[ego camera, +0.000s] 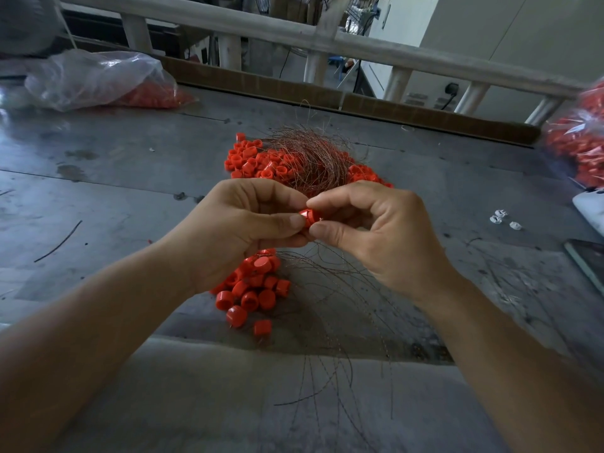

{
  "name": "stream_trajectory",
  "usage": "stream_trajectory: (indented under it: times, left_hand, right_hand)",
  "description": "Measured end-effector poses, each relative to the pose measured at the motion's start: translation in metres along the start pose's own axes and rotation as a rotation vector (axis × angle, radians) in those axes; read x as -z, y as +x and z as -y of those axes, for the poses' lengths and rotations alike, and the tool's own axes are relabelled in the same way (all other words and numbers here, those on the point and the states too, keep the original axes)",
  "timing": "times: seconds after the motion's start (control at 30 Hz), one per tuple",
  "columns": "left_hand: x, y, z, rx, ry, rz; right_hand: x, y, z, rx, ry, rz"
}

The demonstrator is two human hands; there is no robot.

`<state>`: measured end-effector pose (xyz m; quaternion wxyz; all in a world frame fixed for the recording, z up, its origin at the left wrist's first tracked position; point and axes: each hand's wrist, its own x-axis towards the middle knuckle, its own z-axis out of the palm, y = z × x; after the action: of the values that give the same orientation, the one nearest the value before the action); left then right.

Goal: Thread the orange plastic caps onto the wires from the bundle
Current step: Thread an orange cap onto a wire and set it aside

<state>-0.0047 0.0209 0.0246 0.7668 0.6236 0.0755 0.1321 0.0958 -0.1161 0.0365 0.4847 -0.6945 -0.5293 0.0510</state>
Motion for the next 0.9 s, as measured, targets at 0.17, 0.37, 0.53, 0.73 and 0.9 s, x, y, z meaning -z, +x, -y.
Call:
stream_trajectory:
  times: [0.17,0.37,0.53,0.73,0.9]
  left_hand:
    - [-0.0022,0.0001,-0.0008,-0.015,0.017,-0.025]
    - [-0.0016,0.0006,0.0001,-0.028,0.05,-0.026]
    - [-0.0023,-0.0001,0.0012,-0.039,0.082,-0.026]
    - [-0.0014,-0.0005,0.0017,-0.082,0.176,-0.034]
    - [-0.0015,-0.0022,0.003,-0.101,0.177,-0.032]
  right_hand:
    - [-0.0007,-0.0004,-0.0001,0.011,-0.031,-0.027]
    - [-0.0006,-0.0007,-0.0019,0.011,-0.065,-0.033]
    - [-0.0015,-0.0009,-0.0024,0.013,-0.051,-0.048]
    - [-0.0037,-0.0011,-0.0056,0.012,-0.066,-0.074]
    - [-0.0043,-0.0019,-0.0059,0.088,-0.133,-0.09]
